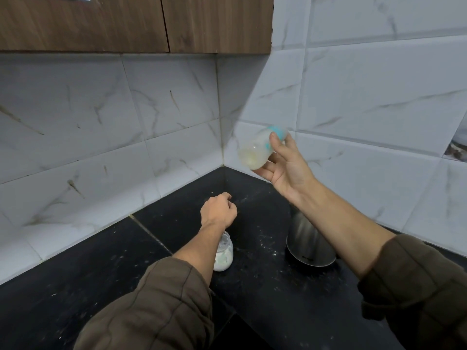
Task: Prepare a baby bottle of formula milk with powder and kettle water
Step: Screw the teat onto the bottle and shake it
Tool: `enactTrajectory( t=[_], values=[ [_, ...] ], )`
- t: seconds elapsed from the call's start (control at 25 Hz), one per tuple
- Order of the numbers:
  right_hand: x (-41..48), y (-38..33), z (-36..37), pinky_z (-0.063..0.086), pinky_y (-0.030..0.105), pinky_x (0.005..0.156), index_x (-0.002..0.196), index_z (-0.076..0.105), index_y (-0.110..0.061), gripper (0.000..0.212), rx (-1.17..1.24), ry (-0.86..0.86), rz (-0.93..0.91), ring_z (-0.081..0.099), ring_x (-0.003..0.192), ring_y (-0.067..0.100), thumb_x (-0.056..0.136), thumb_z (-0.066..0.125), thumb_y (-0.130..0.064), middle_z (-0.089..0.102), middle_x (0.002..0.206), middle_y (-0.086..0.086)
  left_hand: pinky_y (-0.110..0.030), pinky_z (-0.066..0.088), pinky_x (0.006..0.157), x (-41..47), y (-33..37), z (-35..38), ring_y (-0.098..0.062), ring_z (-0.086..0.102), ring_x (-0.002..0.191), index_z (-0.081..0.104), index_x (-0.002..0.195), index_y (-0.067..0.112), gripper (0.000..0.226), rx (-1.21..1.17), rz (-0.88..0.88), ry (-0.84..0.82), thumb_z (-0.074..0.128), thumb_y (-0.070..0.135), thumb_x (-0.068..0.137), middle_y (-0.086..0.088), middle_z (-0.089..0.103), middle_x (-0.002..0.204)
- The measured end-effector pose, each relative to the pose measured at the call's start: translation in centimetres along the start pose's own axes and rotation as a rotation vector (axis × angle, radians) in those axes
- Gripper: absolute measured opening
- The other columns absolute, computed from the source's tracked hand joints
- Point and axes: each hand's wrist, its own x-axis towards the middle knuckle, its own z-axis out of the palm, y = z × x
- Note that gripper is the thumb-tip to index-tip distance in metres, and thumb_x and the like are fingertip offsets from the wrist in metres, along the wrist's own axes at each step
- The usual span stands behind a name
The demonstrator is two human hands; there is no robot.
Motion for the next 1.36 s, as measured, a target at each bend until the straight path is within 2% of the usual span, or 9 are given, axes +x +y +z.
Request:
enactTrajectory(
  t=[0.12,0.36,0.56,0.68,0.8,1.0,1.08,1.2,1.36],
  values=[
    [-0.7,0.1,0.3,0.065,0.044,0.071,0.156,0.036,-0.029,0.061,-0.162,-0.182,0.051,0.073,0.095,0.029,0.102,0.062,-0.024,0.068,0.12,0.007,-0.037,0.056,0.091,0.0,0.2,-0.1,-0.023,0.069,0.108,0.062,0.139,0.023,0.038,-0.004,-0.001,-0.01,0.055,0.028,0.102,-0.001,0.075,0.118],
    [0.3,0.0,0.5,0.064,0.043,0.078,0.143,0.047,-0.021,0.047,0.131,0.092,-0.021,0.074,0.106,0.034,0.1,0.066,-0.027,0.063,0.134,0.014,-0.036,0.056,0.091,0.0,-0.1,-0.4,-0.021,0.069,0.109,0.061,0.141,0.022,0.039,0.0,-0.002,0.0,0.055,0.027,0.103,-0.001,0.074,0.119],
    [-0.4,0.0,0.6,0.063,0.041,0.074,0.135,0.056,-0.028,0.036,-0.045,-0.21,0.097,0.068,0.104,0.03,0.1,0.061,-0.034,0.065,0.12,0.007,-0.036,0.057,0.091,0.1,-0.1,-0.4,-0.021,0.069,0.108,0.06,0.141,0.023,0.039,-0.004,-0.006,-0.02,0.056,0.028,0.103,-0.001,0.074,0.12],
    [0.1,-0.3,1.2,0.065,0.04,0.076,0.142,0.053,-0.015,0.051,0.094,-0.029,0.107,0.074,0.1,0.031,0.098,0.066,-0.037,0.07,0.117,0.013,-0.037,0.058,0.092,0.0,-0.1,-0.4,-0.021,0.069,0.108,0.061,0.141,0.023,0.039,-0.008,-0.005,-0.014,0.056,0.028,0.103,0.0,0.074,0.119],
    [0.5,-0.3,1.3,0.063,0.043,0.087,0.136,0.052,-0.006,0.054,0.261,0.15,0.165,0.074,0.106,0.036,0.095,0.073,-0.034,0.073,0.112,0.023,-0.035,0.056,0.092,-0.1,0.0,-0.5,-0.02,0.069,0.109,0.06,0.142,0.023,0.039,-0.01,-0.007,-0.025,0.058,0.028,0.103,-0.001,0.073,0.121],
    [-0.4,-0.1,0.3,0.066,0.034,0.071,0.129,0.063,-0.008,0.057,0.095,-0.156,0.239,0.073,0.094,0.031,0.086,0.072,-0.045,0.066,0.118,0.019,-0.036,0.057,0.093,-0.1,-0.1,-0.5,-0.021,0.069,0.109,0.062,0.141,0.022,0.038,0.002,-0.006,-0.025,0.057,0.028,0.103,-0.001,0.073,0.121],
    [-0.2,-0.1,0.4,0.066,0.034,0.067,0.134,0.059,-0.006,0.058,0.143,-0.085,0.214,0.073,0.095,0.034,0.091,0.071,-0.043,0.069,0.116,0.019,-0.036,0.055,0.093,-0.1,-0.1,-0.4,-0.022,0.068,0.11,0.063,0.139,0.022,0.037,0.019,-0.002,-0.021,0.056,0.028,0.103,-0.002,0.073,0.121],
    [0.3,-0.2,0.7,0.066,0.036,0.075,0.136,0.058,-0.003,0.055,0.306,0.072,0.193,0.075,0.094,0.037,0.096,0.07,-0.038,0.075,0.106,0.022,-0.036,0.056,0.092,0.0,-0.1,-0.5,-0.022,0.069,0.109,0.063,0.139,0.023,0.037,0.024,0.003,-0.018,0.056,0.028,0.103,-0.001,0.074,0.121],
    [-0.1,-0.4,0.4,0.064,0.034,0.076,0.122,0.067,-0.007,0.049,0.09,-0.188,0.215,0.075,0.088,0.031,0.091,0.066,-0.045,0.069,0.112,0.02,-0.033,0.055,0.09,0.1,0.0,-0.5,-0.021,0.069,0.109,0.062,0.139,0.023,0.037,0.028,0.004,-0.019,0.056,0.028,0.103,-0.001,0.073,0.121]
  ],
)
